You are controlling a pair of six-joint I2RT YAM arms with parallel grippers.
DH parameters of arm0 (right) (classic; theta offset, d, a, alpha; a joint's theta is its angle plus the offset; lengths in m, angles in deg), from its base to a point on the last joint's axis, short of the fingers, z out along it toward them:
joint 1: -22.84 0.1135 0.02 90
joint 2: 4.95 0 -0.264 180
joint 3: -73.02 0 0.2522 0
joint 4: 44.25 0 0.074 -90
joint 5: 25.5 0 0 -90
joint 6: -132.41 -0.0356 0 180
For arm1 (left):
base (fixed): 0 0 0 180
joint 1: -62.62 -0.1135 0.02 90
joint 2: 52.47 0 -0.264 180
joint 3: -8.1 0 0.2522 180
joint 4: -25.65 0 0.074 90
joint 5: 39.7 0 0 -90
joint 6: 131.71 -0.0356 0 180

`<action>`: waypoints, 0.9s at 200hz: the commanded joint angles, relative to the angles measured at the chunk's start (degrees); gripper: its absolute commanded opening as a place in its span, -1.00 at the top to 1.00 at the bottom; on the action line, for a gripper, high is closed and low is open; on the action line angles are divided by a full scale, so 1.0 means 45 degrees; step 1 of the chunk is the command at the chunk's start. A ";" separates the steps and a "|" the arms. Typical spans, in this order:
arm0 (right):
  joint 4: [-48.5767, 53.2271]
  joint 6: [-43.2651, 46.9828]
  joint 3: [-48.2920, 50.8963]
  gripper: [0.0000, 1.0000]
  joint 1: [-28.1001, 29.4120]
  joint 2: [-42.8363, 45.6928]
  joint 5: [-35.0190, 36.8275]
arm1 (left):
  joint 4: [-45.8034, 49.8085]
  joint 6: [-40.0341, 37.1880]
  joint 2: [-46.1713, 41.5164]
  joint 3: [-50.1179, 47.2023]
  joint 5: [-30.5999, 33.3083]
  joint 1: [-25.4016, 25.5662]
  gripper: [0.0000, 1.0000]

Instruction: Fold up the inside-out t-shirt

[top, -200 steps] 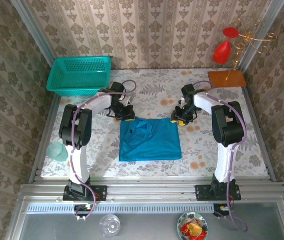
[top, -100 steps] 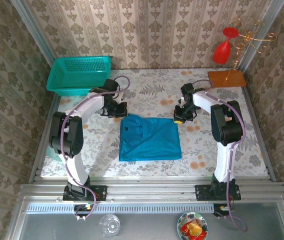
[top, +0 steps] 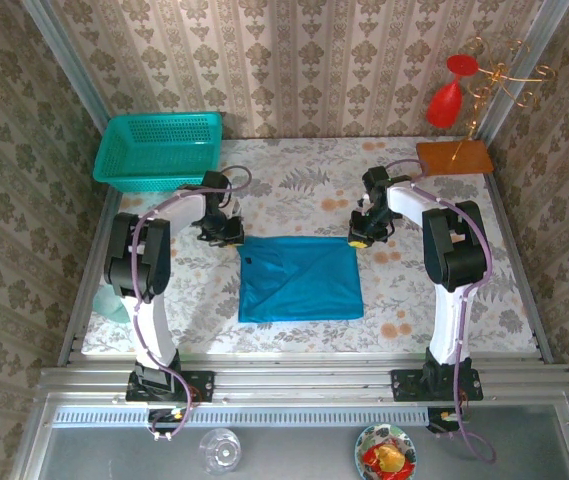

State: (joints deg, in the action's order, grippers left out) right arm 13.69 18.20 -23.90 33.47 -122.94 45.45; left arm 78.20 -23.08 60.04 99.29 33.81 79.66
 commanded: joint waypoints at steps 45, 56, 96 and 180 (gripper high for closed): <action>0.1129 -0.0259 0.0670 0.47 0.0160 0.2621 0.0164 | 0.0891 -0.0117 -0.2844 -0.0648 -0.0253 0.0062 0.32; 0.1119 -0.0425 0.1114 0.46 0.0373 0.3112 0.0167 | 0.1173 -0.0127 -0.3498 -0.1196 -0.0442 0.0295 0.32; 0.1397 -0.0871 0.2983 0.43 0.1847 0.4814 0.0260 | 0.2155 0.0253 -0.5544 -0.3145 0.0071 0.1947 0.34; 0.0769 -0.2619 0.5451 0.32 0.4295 0.5620 0.1157 | 0.1988 0.1224 -0.4915 -0.4871 0.0903 0.4132 0.26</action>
State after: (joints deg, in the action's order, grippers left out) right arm 17.54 9.90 -0.23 50.93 -97.67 47.66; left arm 86.59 -19.43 35.98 78.72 36.28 97.14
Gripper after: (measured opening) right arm 0.304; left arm 0.369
